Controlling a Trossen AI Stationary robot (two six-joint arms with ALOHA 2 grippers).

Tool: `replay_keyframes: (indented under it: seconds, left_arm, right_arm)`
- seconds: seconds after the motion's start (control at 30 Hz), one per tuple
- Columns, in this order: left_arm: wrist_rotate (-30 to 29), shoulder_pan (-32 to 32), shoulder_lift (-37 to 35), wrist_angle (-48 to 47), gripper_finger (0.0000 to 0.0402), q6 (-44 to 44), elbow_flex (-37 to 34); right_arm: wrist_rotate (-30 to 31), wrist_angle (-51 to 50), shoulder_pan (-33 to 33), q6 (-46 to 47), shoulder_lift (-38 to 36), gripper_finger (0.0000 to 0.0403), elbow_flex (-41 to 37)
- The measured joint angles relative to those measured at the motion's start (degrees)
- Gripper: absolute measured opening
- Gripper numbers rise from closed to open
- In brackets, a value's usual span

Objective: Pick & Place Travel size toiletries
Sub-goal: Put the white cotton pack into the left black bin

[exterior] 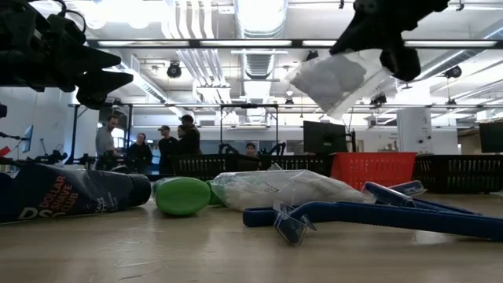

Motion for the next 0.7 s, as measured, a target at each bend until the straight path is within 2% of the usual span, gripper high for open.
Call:
replay_keyframes:
  seconds: [0.3, 0.53, 0.6, 0.7]
  left_arm:
    - [0.0, 0.0, 0.0, 0.0, 0.0245, 0.0, 0.0]
    - [-0.8, 0.0, 0.0, 1.4, 0.0245, 0.1, 0.0]
    - [-2.0, 0.0, 0.1, 5.1, 0.0246, -3.7, 0.0]
    - [-2.4, 0.0, 0.1, 12.2, 0.0245, -18.5, 0.0]
  right_arm:
    - [2.9, 4.8, -0.7, 3.9, 0.0, 0.0008, 0.0]
    - [1.4, 8.8, -4.0, 0.0, 0.3, 0.0008, 0.0]
    - [1.1, 9.8, -5.4, -0.5, 0.5, 0.0008, 0.0]
    - [-1.7, 13.7, -8.0, -1.5, 1.0, 0.0008, 0.0]
